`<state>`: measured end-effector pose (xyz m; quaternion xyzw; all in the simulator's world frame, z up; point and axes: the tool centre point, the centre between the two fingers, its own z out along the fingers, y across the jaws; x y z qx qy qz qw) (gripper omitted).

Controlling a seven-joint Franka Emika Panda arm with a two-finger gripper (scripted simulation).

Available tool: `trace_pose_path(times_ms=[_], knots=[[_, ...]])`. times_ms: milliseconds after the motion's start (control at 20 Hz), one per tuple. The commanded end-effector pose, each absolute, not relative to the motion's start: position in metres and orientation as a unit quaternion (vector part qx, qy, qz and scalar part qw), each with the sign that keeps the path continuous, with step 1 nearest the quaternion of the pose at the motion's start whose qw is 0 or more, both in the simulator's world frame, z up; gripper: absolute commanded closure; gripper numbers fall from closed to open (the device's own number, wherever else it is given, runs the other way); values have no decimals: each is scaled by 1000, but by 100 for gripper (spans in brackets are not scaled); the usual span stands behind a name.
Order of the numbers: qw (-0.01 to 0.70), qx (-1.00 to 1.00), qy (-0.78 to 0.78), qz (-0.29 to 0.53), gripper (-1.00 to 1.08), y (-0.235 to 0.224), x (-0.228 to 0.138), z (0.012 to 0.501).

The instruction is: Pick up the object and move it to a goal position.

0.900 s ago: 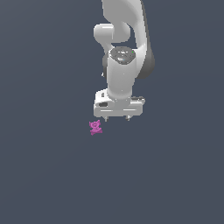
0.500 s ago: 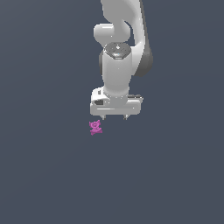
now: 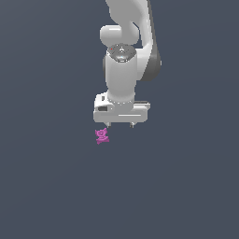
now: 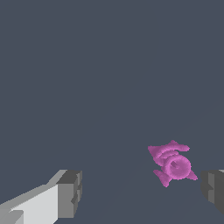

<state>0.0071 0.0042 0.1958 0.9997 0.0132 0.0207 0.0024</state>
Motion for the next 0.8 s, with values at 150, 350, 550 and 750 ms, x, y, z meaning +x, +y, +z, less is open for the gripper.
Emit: trace_pose_path(times_ms=[150, 350, 550, 750], knots=[[3, 999, 29, 18, -92, -11, 3, 180], [3, 999, 48, 14, -92, -28, -2, 163], [3, 997, 73, 10, -92, -50, -11, 139], [2, 995, 96, 5, -92, -70, -21, 119]])
